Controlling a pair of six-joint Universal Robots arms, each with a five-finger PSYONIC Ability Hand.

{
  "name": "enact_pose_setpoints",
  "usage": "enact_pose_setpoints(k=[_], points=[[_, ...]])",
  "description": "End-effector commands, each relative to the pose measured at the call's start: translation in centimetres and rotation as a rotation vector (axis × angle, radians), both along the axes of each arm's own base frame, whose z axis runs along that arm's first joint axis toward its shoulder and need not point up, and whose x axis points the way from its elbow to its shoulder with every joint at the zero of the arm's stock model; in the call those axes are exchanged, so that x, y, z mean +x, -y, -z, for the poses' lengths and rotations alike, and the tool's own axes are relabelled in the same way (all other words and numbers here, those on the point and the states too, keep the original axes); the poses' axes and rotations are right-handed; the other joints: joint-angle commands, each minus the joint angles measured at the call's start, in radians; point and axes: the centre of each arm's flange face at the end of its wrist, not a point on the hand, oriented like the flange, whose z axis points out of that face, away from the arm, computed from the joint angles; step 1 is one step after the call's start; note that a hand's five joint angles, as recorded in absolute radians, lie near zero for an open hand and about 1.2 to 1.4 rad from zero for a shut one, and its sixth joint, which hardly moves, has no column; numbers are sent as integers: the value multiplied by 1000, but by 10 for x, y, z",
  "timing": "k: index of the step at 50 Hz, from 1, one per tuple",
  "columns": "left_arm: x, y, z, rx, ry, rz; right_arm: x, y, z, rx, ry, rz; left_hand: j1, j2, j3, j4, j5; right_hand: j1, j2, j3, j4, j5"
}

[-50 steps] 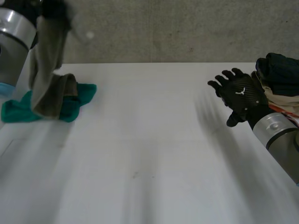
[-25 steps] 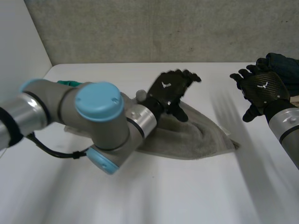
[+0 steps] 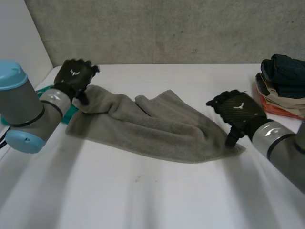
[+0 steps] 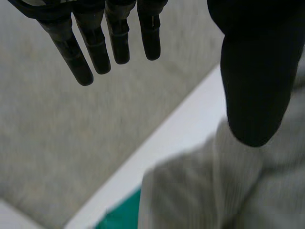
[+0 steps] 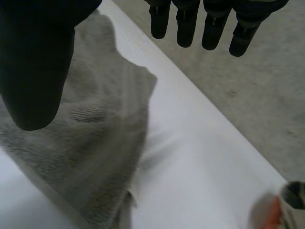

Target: Fold the laundry.

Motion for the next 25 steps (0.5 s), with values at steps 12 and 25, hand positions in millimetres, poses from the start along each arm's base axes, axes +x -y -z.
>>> enact_pose_setpoints(k=[12,25], points=[[6,63,74,198,-135,23,25,10,36,10,-30,4,243,248,248,257,250,-49,-36,-31,-31,-46],[4,81,85,227,-251,9,29,10,47,23,-18,0,533,538,538,547,540,-47,-35,-30,-30,-45]])
